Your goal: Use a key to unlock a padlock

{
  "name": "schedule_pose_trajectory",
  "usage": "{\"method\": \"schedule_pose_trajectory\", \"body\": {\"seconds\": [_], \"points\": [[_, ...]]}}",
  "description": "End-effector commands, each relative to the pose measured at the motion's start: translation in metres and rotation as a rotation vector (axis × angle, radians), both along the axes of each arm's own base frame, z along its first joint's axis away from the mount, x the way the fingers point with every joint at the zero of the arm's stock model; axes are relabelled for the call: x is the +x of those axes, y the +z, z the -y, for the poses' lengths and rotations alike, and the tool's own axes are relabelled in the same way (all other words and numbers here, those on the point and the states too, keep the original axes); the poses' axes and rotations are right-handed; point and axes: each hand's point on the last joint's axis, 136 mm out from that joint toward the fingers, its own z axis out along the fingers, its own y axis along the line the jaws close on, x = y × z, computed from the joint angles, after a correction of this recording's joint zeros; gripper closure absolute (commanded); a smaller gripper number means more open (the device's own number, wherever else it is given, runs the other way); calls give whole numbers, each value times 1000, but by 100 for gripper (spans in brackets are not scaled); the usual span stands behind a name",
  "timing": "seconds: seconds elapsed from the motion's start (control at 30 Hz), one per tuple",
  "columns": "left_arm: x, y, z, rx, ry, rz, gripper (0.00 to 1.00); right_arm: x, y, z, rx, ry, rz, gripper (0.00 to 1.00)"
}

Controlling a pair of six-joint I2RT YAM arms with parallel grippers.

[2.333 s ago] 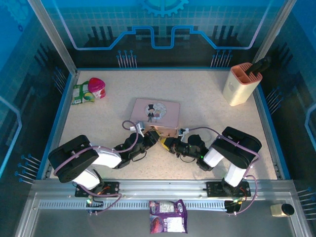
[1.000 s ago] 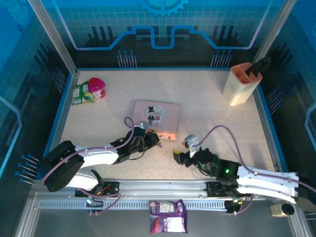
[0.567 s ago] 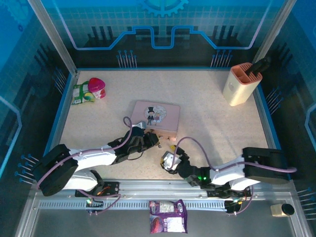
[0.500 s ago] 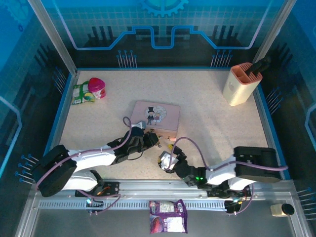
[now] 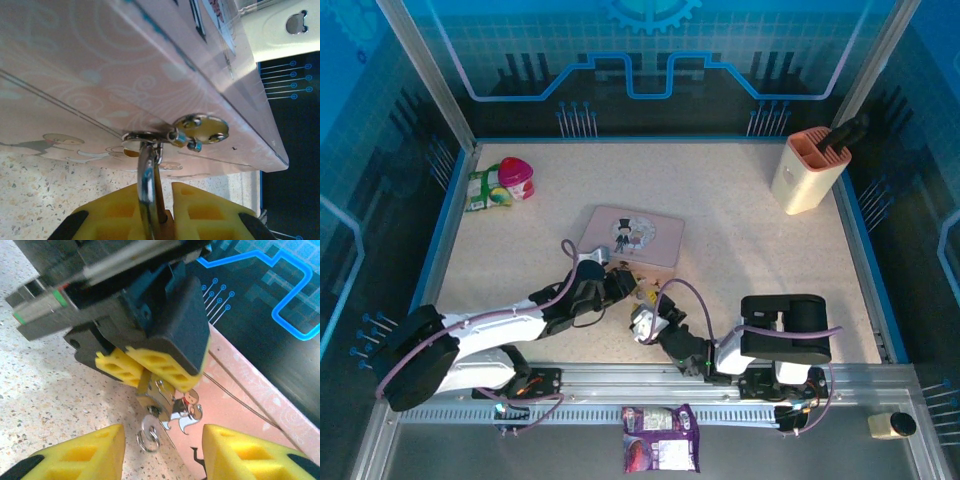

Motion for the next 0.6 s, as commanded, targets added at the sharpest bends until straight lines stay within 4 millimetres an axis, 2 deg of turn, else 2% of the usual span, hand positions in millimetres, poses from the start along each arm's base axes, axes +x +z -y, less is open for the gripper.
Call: {"method": "schedule_pose_trajectory", "body": {"seconds": [0.0,0.2,0.57], "points": [[5,25,3,-55,17,63,100,4,9,8,83,-34,-7,58],[7,32,7,-49,6,72,100,1,-2,2,88,-4,-40,71],[7,32,9,-49,0,64,100,6,-11,-4,96,-10,-69,75]]}}
